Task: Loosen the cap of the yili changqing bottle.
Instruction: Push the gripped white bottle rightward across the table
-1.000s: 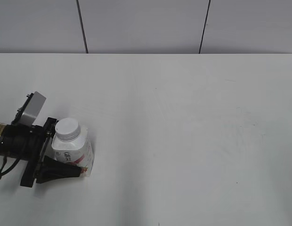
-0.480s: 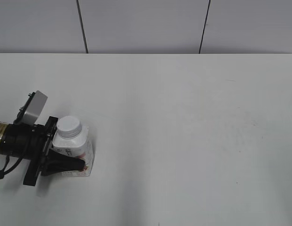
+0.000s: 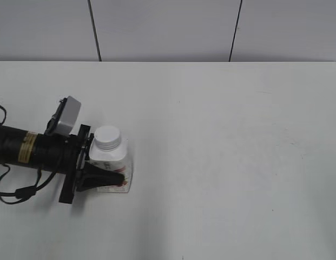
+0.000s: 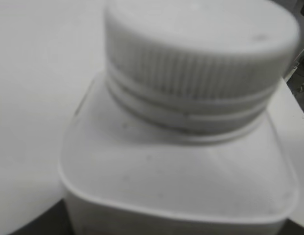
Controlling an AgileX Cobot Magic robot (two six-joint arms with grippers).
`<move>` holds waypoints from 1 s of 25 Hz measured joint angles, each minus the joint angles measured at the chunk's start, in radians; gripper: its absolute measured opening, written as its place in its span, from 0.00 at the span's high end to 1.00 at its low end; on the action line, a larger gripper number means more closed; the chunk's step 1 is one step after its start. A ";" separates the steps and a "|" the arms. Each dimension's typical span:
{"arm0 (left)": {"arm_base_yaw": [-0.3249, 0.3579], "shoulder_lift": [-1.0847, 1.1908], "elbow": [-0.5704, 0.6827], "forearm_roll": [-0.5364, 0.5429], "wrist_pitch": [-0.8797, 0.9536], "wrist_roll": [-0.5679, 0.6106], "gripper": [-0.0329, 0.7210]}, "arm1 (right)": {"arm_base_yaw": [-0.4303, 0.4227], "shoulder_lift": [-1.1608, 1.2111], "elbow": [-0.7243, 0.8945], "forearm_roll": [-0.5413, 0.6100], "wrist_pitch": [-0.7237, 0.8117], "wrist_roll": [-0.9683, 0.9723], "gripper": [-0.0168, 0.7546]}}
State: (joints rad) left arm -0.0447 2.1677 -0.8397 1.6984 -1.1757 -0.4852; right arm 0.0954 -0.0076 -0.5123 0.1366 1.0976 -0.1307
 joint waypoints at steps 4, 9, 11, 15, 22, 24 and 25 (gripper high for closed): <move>-0.088 -0.001 -0.072 -0.055 0.002 0.000 0.46 | 0.000 0.000 0.000 0.000 0.000 0.000 0.30; -0.182 0.005 -0.162 -0.104 0.002 0.000 0.46 | 0.000 0.000 0.000 0.000 0.000 0.000 0.30; -0.214 0.026 -0.209 -0.118 -0.003 -0.004 0.46 | 0.000 0.000 0.000 0.000 0.000 0.000 0.30; -0.254 0.084 -0.265 -0.152 -0.003 -0.017 0.46 | 0.000 0.000 0.000 0.000 0.000 0.000 0.30; -0.262 0.137 -0.268 -0.211 0.007 -0.020 0.46 | 0.000 0.000 0.000 0.000 0.000 0.000 0.30; -0.262 0.146 -0.269 -0.212 0.018 -0.020 0.46 | 0.000 0.000 0.000 0.000 0.000 0.000 0.30; -0.262 0.151 -0.269 -0.212 0.023 -0.020 0.46 | 0.000 0.000 0.000 0.000 0.000 0.000 0.30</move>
State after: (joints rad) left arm -0.3071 2.3188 -1.1086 1.4861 -1.1525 -0.5051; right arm 0.0954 -0.0076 -0.5123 0.1366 1.0976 -0.1307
